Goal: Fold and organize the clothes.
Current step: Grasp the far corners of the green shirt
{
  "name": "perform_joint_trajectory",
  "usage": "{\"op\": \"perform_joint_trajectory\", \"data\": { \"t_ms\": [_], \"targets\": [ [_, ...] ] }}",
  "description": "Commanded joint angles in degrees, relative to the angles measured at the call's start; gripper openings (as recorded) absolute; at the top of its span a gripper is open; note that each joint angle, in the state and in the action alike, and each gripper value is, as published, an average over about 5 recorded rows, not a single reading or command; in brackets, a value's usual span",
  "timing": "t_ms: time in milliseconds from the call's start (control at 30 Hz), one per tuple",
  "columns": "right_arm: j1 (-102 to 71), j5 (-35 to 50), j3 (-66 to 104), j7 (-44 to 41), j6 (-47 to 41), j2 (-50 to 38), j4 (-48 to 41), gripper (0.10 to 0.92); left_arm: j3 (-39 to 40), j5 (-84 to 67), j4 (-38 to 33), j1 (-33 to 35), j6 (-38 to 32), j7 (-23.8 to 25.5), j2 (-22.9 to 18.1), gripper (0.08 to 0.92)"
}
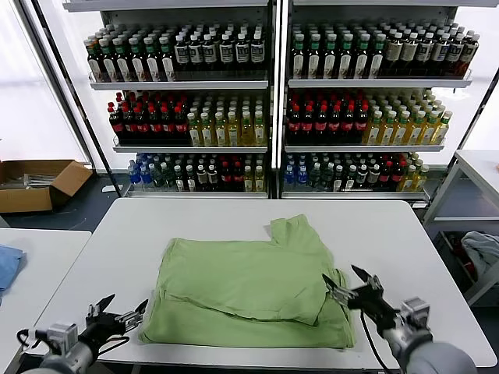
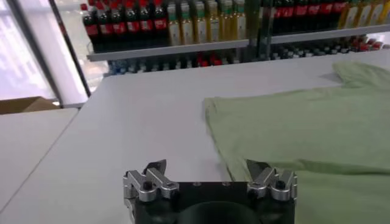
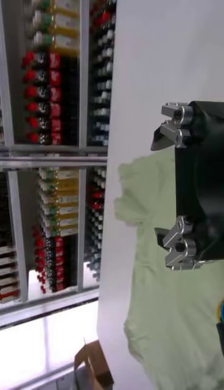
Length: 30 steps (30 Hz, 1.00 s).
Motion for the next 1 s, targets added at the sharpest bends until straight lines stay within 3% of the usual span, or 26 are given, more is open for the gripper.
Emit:
{"op": "perform_joint_trajectory", "data": {
  "t_ms": [33, 233, 533, 800, 1000],
  "targets": [
    [30.0, -0.16, -15.43, -3.15, -2.66, 3.33, -25.44, 0.822, 20.78, -8.88, 22.74, -29.01, 0.06, -0.84, 9.21, 0.822],
    [36.08, -4.83, -17.65, -5.08, -1.37, 8.59, -35.91, 0.823, 28.15, -8.98, 30.72, -38.29, -0.03, -0.69, 8.66, 0.823],
    [36.59, -6.84, -17.47, -4.14, 0.36, 10.53, -40.32, 0.823, 34.59, -9.69, 39.94, -49.33, -1.01, -0.17, 7.39, 0.823],
    [36.32, -7.14, -17.34, -3.64, 0.44, 11.63, -41.36, 0.823, 36.34, -9.65, 44.1, -54.36, -1.03, 0.01, 5.24, 0.823],
    [35.46, -7.21, -18.17, -3.57, 0.42, 11.95, -42.04, 0.823, 36.69, -9.69, 44.43, -54.03, -0.82, 0.14, 4.89, 0.823]
  ]
}}
